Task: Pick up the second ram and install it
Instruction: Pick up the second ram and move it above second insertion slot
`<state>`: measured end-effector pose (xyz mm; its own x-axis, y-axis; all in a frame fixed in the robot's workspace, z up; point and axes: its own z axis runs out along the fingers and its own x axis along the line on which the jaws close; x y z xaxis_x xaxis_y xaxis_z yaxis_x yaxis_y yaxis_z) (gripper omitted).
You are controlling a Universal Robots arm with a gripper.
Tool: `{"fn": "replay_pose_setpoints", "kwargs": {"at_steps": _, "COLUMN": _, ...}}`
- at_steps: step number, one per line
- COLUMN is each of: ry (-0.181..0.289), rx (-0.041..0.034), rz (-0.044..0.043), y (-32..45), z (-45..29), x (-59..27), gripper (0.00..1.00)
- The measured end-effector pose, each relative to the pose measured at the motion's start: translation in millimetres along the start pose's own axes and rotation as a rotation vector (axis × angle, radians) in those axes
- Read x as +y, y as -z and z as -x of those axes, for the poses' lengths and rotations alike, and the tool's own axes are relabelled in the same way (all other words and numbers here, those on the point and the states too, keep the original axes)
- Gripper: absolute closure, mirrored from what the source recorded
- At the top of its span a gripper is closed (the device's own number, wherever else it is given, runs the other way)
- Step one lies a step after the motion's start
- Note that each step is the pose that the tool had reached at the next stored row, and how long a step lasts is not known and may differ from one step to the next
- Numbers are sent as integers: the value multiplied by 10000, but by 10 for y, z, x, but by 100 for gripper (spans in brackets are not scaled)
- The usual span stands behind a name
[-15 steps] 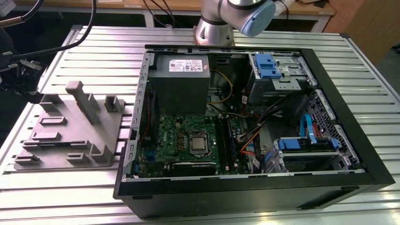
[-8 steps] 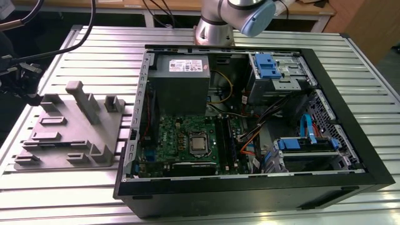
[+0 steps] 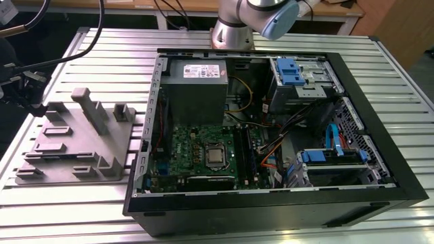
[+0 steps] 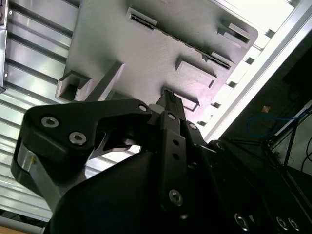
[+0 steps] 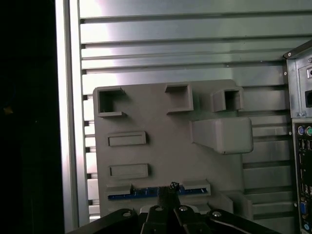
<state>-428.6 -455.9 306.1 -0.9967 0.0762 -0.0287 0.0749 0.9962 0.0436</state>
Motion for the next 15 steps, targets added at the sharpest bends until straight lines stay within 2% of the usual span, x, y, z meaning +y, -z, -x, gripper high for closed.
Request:
{"fn": "replay_pose_setpoints", "kwargs": {"at_steps": 10, "ry": 13, "rx": 1, "rz": 0, "y": -3, "z": 0, "x": 0, "gripper": 90}}
{"fn": "replay_pose_setpoints", "kwargs": {"at_steps": 15, "ry": 804, "rx": 35, "rz": 23, "y": -6, "z": 0, "x": 0, "gripper": 90}}
